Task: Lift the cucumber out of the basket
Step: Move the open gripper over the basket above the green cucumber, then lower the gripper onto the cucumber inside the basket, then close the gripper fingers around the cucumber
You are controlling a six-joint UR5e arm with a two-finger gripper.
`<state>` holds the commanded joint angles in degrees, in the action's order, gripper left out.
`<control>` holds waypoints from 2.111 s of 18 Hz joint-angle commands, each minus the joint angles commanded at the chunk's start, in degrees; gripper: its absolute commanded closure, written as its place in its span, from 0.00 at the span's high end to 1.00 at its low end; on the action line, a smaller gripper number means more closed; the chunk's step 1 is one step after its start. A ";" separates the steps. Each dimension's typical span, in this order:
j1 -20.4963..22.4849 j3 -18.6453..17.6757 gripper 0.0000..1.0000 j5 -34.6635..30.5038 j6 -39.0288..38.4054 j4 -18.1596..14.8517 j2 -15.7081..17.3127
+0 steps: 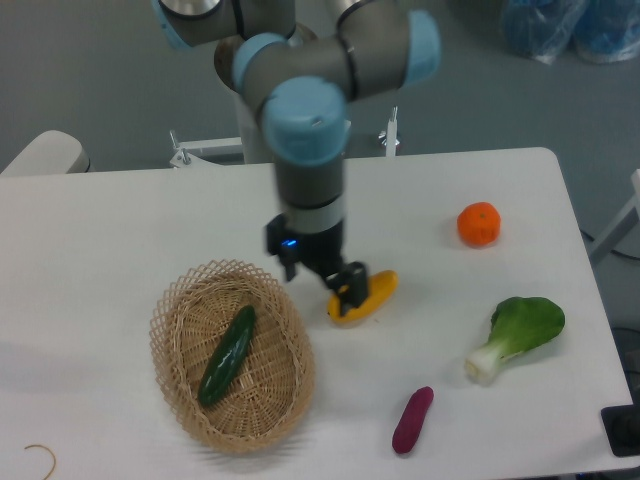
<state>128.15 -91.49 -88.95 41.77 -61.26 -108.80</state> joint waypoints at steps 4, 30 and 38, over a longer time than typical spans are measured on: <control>-1.76 -1.85 1.00 0.26 -3.98 0.35 -1.93; -5.98 -4.93 1.00 -2.11 -9.60 12.57 -11.26; -6.33 -5.01 0.64 -4.31 -9.69 13.10 -11.34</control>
<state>121.82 -96.50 -93.25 32.08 -48.16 -120.15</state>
